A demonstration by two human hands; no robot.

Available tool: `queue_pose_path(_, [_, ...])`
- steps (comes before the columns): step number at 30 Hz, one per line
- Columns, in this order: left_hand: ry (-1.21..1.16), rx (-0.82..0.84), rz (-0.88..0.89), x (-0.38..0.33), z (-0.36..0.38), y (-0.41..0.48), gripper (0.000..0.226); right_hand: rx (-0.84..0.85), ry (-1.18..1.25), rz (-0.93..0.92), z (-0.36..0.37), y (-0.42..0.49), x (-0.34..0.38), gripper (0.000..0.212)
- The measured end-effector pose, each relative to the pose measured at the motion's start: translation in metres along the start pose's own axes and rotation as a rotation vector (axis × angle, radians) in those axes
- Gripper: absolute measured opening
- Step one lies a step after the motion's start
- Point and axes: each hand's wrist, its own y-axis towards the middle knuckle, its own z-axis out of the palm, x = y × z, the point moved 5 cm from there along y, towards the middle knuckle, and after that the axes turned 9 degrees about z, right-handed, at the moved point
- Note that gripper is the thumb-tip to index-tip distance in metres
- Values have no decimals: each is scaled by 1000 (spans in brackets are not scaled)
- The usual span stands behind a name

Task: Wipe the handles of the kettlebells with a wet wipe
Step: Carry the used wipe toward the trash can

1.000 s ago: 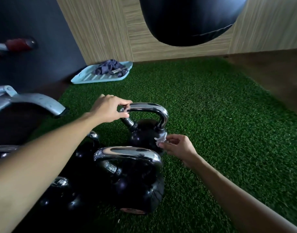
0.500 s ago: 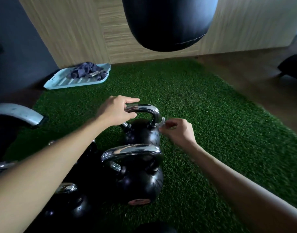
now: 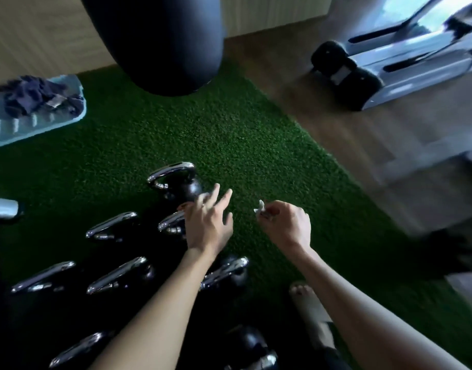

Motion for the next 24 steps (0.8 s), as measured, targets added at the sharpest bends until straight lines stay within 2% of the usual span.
queue_pose_path(8, [-30, 201, 169, -181, -60, -54, 59, -26, 18, 319, -199, -81, -91, 24])
queue_pose_path(15, [-114, 239, 268, -378, -73, -75, 56, -136, 28, 465, -370, -109, -227, 22])
queue_pose_path(24, [-123, 259, 285, -595, -53, -74, 51, -108, 92, 614, -518, -96, -378, 19])
